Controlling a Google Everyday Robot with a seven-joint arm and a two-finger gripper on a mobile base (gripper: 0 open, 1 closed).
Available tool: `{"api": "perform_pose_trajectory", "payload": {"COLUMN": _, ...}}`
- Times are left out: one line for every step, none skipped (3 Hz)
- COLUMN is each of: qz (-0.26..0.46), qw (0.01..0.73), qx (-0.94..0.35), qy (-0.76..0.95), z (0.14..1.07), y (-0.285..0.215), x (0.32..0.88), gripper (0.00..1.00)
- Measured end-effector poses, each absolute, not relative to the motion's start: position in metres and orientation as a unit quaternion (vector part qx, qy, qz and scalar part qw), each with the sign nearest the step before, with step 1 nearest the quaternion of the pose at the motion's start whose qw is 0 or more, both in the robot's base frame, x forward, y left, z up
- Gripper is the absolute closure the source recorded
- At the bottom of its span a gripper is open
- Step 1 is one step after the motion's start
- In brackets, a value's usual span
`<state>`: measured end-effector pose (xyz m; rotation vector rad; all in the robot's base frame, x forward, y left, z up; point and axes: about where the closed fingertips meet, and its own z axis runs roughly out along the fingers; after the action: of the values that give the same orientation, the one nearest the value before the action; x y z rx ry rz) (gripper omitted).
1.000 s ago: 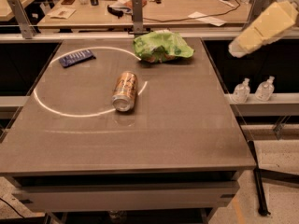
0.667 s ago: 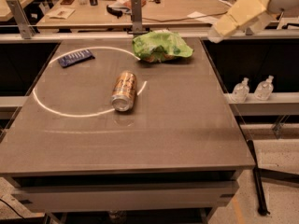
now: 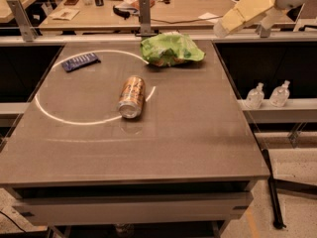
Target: Place orange can upright
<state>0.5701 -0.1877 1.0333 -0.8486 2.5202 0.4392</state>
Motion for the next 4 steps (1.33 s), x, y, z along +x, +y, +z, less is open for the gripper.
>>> {"api": "perform_pose_trajectory", "payload": {"qz": 0.141, "qw": 0.226, "qx": -0.296, "qy": 0.917, "z": 1.034, "y": -0.170, "x": 0.570, "gripper": 0.00}}
{"api": "perform_pose_trajectory", "payload": {"qz": 0.114, "qw": 0.172, "qx": -0.277, "qy": 0.938, "z": 1.014, "y": -0.137, "x": 0.555, "gripper": 0.00}}
{"api": "perform_pose_trajectory", "payload": {"qz": 0.091, "qw": 0.127, "qx": -0.247, "qy": 0.956, "z": 0.999, "y": -0.101, "x": 0.546, "gripper": 0.00}}
{"api": "perform_pose_trajectory", "payload": {"qz": 0.067, "qw": 0.096, "qx": -0.210, "qy": 0.971, "z": 0.986, "y": -0.075, "x": 0.542, "gripper": 0.00}}
